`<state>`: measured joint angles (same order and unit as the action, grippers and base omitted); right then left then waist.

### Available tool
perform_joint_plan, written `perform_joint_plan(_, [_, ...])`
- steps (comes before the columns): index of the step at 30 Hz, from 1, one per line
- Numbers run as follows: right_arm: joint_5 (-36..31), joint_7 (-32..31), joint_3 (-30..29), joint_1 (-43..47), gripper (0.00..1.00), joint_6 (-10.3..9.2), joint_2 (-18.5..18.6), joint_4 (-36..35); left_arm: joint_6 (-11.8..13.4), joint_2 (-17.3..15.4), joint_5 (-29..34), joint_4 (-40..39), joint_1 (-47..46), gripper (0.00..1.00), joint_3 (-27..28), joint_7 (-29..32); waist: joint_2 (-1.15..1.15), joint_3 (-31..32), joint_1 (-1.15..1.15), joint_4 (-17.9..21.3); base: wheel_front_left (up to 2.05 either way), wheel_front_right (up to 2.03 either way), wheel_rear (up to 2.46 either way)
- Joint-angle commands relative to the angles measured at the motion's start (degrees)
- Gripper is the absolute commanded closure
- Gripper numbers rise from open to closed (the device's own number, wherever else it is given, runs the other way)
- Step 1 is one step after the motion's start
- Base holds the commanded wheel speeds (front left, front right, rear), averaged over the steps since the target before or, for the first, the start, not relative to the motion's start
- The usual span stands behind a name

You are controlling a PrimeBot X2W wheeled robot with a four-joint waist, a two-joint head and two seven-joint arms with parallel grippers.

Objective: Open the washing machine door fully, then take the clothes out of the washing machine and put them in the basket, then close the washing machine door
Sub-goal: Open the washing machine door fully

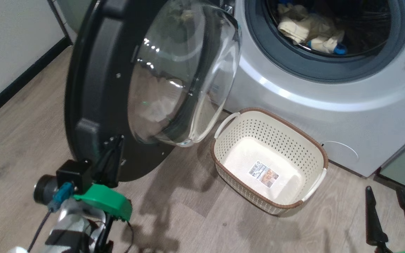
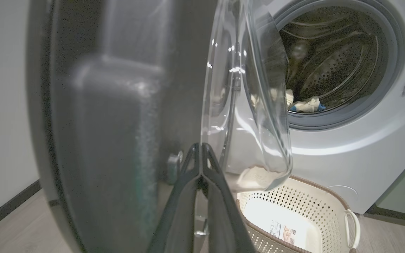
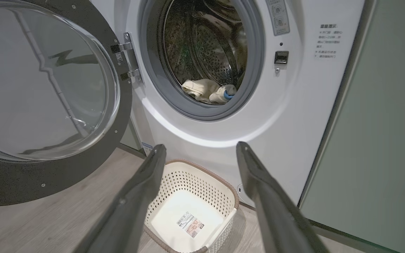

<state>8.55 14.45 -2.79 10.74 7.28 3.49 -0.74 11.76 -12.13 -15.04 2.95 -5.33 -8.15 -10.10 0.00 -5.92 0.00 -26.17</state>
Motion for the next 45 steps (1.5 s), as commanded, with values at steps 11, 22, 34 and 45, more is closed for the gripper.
perform_joint_plan(11, [-0.5, 0.5, 1.2, -2.5, 0.00, 0.21, 2.7, -2.5, -0.3, -4.0, -1.9, 7.0, -7.7, 1.00, 7.3, -3.8, 0.00, -2.6, 0.00, 2.2, 0.00, 0.00, 0.00])
perform_joint_plan(22, [-0.7, 0.5, 0.4, -3.2, 0.00, 0.21, 4.4, -3.3, -1.2, -6.0, -2.6, 14.4, -14.7, 1.00, 14.8, -4.9, 0.00, -6.2, 0.00, 3.0, 0.00, 0.00, 0.00])
perform_joint_plan(34, [-1.0, 0.5, -0.1, -4.4, 0.00, 0.21, 6.0, -3.7, -5.3, -7.6, 0.4, 22.3, -22.3, 1.00, 22.7, -4.9, 0.00, -9.2, 0.00, 3.0, 0.00, 0.00, 0.00])
perform_joint_plan(45, [-1.1, 0.5, 0.9, -5.7, 0.00, 0.21, 6.4, -3.5, -7.2, -9.1, 3.2, 28.7, -27.4, 1.00, 28.2, -4.9, 0.00, -10.2, 0.00, 3.6, 0.00, 0.00, 0.00])
